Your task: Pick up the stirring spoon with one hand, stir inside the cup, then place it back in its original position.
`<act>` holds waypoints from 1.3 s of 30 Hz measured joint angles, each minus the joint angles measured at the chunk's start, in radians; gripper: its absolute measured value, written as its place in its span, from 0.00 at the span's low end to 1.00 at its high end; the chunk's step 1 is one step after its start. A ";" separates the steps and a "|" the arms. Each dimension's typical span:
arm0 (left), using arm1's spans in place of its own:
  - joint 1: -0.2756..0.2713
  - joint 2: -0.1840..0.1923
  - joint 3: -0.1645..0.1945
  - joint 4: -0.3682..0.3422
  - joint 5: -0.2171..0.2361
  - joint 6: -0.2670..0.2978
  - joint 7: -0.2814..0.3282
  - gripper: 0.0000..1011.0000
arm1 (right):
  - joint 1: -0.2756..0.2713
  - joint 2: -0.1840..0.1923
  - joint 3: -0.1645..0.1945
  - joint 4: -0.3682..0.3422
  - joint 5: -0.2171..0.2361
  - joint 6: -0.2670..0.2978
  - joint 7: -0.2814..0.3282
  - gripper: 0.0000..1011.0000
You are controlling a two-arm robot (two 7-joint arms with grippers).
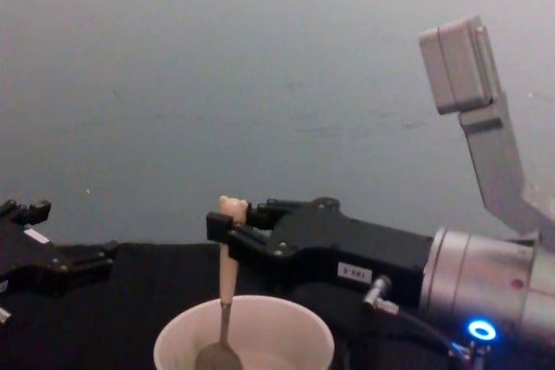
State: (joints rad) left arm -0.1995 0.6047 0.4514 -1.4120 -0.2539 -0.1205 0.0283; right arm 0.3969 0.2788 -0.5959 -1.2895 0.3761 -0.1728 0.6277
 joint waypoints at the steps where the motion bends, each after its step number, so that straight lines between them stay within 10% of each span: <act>1: 0.000 0.000 0.000 0.000 0.000 0.000 0.000 0.99 | 0.004 -0.003 0.002 0.006 -0.002 -0.002 -0.003 0.21; 14: 0.000 0.000 0.000 0.000 0.000 0.000 0.000 0.99 | 0.030 -0.016 0.036 0.049 -0.016 -0.015 -0.030 0.21; 39: 0.000 0.000 0.000 0.000 0.000 0.000 0.000 0.99 | -0.075 0.073 0.078 -0.088 0.023 0.025 -0.023 0.21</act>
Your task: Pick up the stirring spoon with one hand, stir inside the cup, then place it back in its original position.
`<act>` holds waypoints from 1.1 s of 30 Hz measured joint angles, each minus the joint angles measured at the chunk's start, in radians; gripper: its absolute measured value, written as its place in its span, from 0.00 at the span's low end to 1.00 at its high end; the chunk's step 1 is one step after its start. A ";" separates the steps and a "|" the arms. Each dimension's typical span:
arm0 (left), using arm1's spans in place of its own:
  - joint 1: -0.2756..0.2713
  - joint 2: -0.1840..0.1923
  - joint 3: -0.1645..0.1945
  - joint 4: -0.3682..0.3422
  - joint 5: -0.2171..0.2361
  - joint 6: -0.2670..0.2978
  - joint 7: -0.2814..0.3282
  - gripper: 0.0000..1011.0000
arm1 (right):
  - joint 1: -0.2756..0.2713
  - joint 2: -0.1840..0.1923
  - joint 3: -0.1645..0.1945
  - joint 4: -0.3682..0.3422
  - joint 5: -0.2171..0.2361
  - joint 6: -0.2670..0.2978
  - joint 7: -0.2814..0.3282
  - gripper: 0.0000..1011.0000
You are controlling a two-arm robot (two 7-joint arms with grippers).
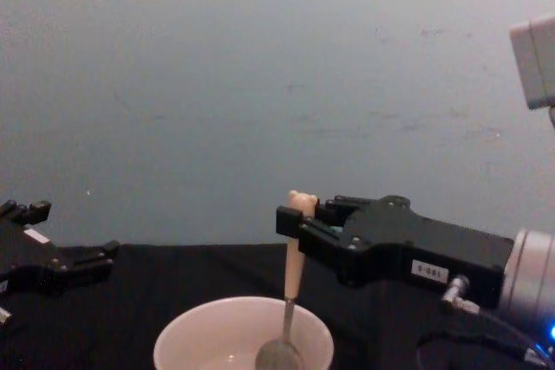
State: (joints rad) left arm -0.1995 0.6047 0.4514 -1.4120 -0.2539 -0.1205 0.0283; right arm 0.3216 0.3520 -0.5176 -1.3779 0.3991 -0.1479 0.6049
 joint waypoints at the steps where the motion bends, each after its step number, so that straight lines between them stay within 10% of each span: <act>1: 0.000 0.000 0.000 0.000 0.000 0.000 0.000 0.99 | -0.007 0.005 -0.001 -0.012 0.002 0.002 0.002 0.21; 14: 0.000 0.000 0.000 0.000 0.000 0.000 0.000 0.99 | -0.028 0.011 -0.034 -0.056 0.010 0.009 0.020 0.21; 33: 0.000 0.000 0.000 0.000 0.000 0.000 0.000 0.99 | 0.071 -0.076 -0.065 0.077 -0.018 -0.014 0.010 0.21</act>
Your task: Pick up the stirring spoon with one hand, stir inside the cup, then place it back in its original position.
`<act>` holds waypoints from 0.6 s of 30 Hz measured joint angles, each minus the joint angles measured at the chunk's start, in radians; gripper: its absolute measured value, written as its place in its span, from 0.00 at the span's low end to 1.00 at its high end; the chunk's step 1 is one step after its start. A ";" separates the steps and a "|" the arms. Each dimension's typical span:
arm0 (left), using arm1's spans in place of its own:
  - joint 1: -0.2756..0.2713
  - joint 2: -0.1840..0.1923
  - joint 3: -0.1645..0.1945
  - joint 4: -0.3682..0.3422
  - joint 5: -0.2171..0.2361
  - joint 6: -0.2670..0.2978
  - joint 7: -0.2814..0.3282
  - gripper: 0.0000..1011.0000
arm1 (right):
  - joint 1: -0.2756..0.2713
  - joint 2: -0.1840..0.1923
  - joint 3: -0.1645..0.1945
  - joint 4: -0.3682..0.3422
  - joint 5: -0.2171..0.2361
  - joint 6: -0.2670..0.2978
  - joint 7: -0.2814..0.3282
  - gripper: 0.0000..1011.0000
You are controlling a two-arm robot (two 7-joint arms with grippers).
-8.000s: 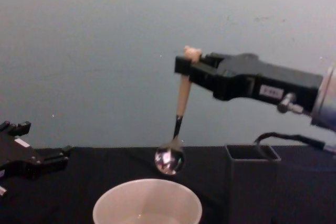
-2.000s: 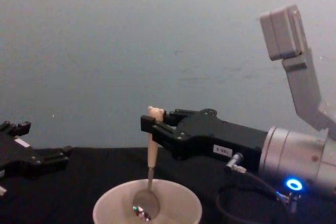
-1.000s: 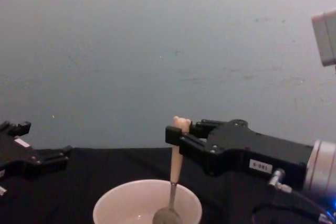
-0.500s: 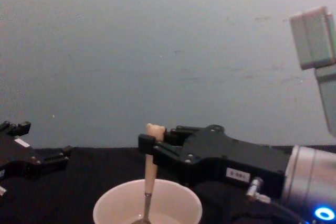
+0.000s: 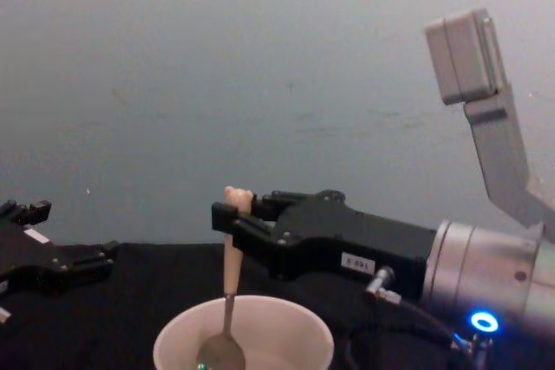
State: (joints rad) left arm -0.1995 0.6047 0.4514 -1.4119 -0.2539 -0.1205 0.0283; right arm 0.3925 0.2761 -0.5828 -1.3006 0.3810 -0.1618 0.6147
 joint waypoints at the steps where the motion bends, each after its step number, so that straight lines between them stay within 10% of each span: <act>1: 0.000 0.000 0.000 0.000 0.000 0.000 0.000 0.99 | 0.006 -0.004 0.003 0.009 0.000 -0.002 -0.002 0.21; 18: 0.000 0.000 0.000 0.000 0.000 0.000 0.000 0.99 | 0.012 0.001 0.031 0.029 -0.003 -0.010 -0.012 0.21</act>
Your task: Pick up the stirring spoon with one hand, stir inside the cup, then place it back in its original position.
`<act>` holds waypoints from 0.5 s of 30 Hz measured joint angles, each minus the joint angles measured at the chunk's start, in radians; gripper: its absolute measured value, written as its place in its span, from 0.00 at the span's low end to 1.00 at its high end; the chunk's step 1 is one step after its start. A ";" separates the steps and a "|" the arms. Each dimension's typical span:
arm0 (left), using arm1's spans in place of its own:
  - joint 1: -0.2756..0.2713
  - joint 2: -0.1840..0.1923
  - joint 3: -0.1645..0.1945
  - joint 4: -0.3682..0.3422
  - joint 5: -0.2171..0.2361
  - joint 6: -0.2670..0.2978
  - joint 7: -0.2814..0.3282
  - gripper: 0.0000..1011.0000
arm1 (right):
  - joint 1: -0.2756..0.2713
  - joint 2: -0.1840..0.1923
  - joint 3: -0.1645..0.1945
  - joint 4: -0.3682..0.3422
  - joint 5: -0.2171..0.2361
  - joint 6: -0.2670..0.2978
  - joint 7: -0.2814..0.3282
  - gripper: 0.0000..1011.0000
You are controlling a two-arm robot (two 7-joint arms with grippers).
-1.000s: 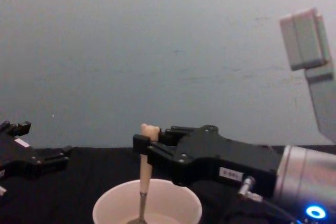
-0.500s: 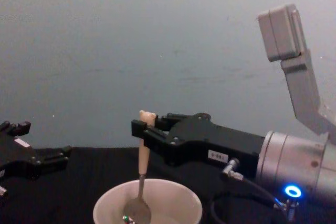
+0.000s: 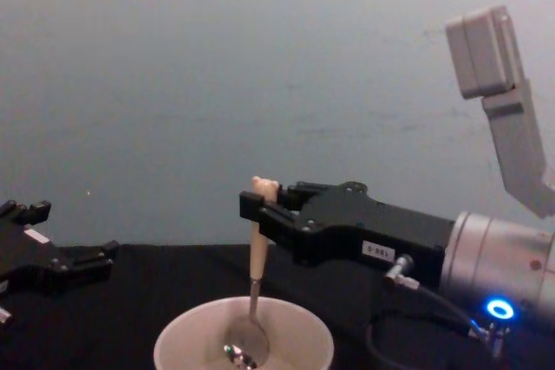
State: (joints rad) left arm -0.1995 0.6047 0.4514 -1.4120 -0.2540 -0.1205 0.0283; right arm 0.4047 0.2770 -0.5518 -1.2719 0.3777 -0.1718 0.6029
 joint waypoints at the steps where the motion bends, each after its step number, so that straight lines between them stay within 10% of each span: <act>1: 0.000 0.000 0.000 0.000 0.000 0.000 0.000 0.99 | -0.001 0.002 0.001 -0.001 0.000 0.000 0.000 0.21; 15: 0.000 0.000 0.000 0.000 0.000 0.000 0.000 0.99 | -0.065 0.069 0.034 -0.084 0.017 0.013 -0.001 0.21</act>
State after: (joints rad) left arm -0.1995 0.6047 0.4514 -1.4120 -0.2538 -0.1205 0.0283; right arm 0.3396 0.3464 -0.5176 -1.3555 0.3947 -0.1585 0.6019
